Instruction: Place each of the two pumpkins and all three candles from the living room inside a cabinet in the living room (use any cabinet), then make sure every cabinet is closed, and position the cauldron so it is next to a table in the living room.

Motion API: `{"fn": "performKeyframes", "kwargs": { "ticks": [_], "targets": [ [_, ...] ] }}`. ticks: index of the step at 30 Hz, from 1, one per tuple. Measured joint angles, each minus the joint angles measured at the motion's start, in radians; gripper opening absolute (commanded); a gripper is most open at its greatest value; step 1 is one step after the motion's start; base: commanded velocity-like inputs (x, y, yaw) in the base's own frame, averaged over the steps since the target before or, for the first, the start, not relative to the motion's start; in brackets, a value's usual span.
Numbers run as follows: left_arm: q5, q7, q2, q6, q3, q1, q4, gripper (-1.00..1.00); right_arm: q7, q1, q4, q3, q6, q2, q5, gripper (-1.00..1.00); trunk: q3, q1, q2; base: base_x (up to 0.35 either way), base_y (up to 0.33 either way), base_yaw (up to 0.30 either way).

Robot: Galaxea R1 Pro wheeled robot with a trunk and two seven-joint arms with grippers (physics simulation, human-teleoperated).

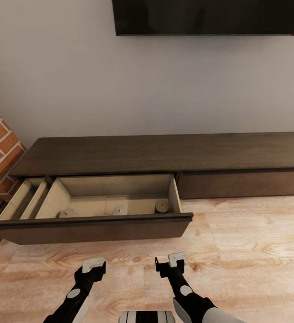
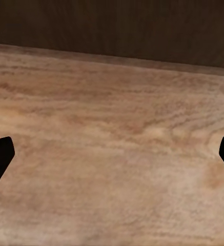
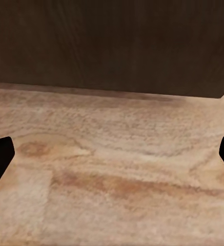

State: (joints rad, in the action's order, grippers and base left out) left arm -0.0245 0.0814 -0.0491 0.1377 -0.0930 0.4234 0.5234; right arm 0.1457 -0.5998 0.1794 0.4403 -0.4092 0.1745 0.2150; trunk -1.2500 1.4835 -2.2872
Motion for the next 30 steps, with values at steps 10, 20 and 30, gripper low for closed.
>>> {"fn": "performKeyframes", "kwargs": {
  "ticks": [10, 20, 30],
  "targets": [
    [0.000, 0.000, 0.000, -0.001, -0.003, 0.000, 0.001, 1.00, 0.000, 0.000, 0.000, 0.002, 0.000, 0.000, 0.000, 1.00, 0.000, 0.000, 0.000, 0.122, 0.000, 0.000],
    [0.000, -0.001, 0.000, -0.001, -0.004, 0.000, 0.001, 1.00, 0.000, 0.000, 0.000, 0.002, 0.000, 0.000, 0.001, 1.00, 0.000, 0.000, 0.000, 0.330, 0.000, 0.000],
    [0.001, -0.001, 0.000, -0.001, -0.004, 0.000, 0.001, 1.00, -0.003, 0.000, -0.001, 0.001, -0.001, 0.000, 0.003, 1.00, 0.000, 0.000, 0.000, 0.337, 0.000, 0.000]
  ]
}}
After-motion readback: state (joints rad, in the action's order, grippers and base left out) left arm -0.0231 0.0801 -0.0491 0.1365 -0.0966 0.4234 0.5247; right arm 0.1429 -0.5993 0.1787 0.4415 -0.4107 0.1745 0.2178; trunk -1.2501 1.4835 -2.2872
